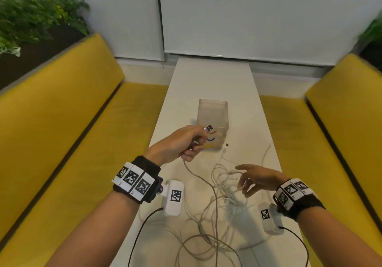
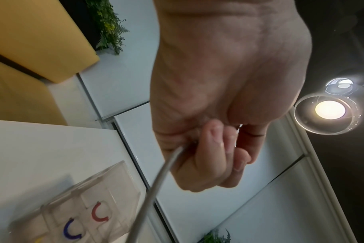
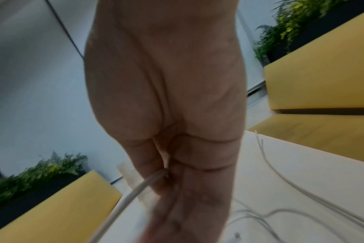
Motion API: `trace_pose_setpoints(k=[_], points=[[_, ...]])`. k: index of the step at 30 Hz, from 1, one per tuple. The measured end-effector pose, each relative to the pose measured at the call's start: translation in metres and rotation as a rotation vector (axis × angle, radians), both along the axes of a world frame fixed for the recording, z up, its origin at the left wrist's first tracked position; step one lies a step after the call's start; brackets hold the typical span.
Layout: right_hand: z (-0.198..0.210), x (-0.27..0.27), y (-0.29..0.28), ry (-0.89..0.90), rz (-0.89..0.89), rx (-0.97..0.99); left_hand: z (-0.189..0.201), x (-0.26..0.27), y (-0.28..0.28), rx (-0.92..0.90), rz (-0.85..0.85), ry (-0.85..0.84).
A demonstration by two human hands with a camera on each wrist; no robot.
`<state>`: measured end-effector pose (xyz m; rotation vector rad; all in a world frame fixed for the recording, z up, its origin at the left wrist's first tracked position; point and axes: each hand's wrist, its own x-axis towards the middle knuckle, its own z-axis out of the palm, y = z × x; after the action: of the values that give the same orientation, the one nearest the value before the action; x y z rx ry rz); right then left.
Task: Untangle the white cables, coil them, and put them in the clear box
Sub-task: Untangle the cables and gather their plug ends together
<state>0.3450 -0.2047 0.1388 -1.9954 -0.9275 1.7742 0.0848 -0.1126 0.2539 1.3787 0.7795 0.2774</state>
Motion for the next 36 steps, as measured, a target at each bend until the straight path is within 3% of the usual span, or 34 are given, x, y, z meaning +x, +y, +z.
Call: trace_pose_setpoints(k=[5, 9, 12, 15, 18, 20, 23, 28, 32, 34, 36], points=[[0.017, -0.009, 0.0, -0.106, 0.009, 0.053, -0.013, 0.005, -0.001, -0.059, 0.071, -0.011], [0.046, -0.032, 0.006, 0.184, -0.185, 0.319, -0.025, 0.017, -0.013, -0.063, 0.129, -0.059], [0.071, -0.058, 0.008, 0.313, -0.156, 0.521, -0.034, 0.028, -0.018, -0.028, 0.199, -0.076], [0.083, -0.072, 0.01, 0.166, -0.042, 0.655, -0.039, 0.035, -0.015, 0.011, 0.232, -0.043], [0.086, -0.078, 0.011, -0.038, 0.053, 0.766, -0.036, 0.038, -0.021, 0.173, 0.232, 0.026], [0.09, -0.083, 0.013, -0.146, 0.096, 0.84, -0.036, 0.04, -0.024, 0.257, 0.279, -0.026], [0.096, -0.09, 0.014, -0.147, 0.126, 0.897, -0.034, 0.039, -0.028, 0.357, 0.423, -0.12], [0.093, -0.091, 0.0, 0.131, 0.111, 0.875, 0.015, 0.024, -0.026, 0.343, 0.635, -0.507], [0.059, -0.089, -0.024, 0.145, 0.205, 0.748, 0.082, -0.006, -0.011, 0.257, 0.735, -0.813], [0.048, -0.087, -0.028, 0.083, 0.172, 0.711, 0.102, -0.016, -0.008, 0.3, 0.662, -0.781], [0.052, -0.086, -0.025, 0.074, 0.137, 0.705, 0.104, -0.014, -0.012, 0.461, 0.5, -0.538]])
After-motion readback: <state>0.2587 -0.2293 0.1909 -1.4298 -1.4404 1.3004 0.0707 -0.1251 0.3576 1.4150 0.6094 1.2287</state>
